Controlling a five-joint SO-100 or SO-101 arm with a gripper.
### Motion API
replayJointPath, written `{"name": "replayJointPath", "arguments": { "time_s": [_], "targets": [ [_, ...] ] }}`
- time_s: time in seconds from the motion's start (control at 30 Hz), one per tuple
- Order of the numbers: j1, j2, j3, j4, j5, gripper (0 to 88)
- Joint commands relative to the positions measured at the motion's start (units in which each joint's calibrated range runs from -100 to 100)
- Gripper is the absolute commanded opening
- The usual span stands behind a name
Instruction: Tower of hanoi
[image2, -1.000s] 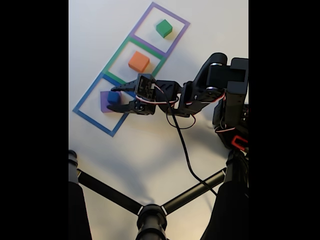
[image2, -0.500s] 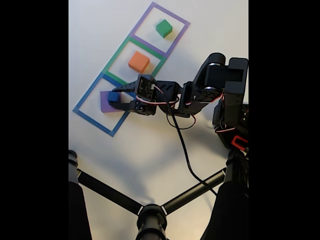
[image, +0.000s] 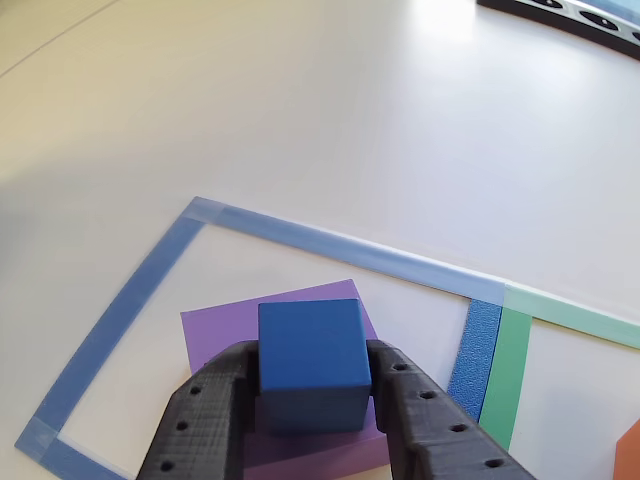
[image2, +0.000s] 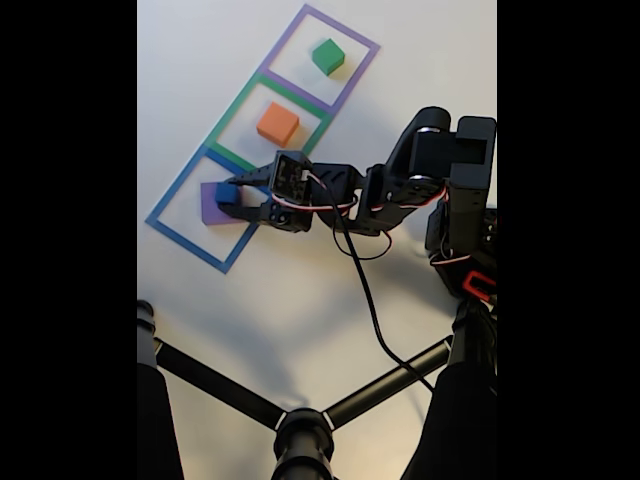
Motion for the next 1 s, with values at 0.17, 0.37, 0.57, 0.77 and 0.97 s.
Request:
{"name": "replayJointPath", "arguments": {
  "time_s": [0.17,0.37,0.57,0.77,0.97],
  "targets": [
    [0.2,-15.6,-3.3,15.5,0.4,0.9],
    [1.7,-32.1,-16.8,48.9,0.4,0.8],
    [7.0,-38.2,-40.1,86.0,0.4,0.8],
    [16.0,-39.1,-63.5,118.1,0.4,1.0],
    [27.8,-38.9,-90.2,146.5,0.4,0.9]
  ]
}}
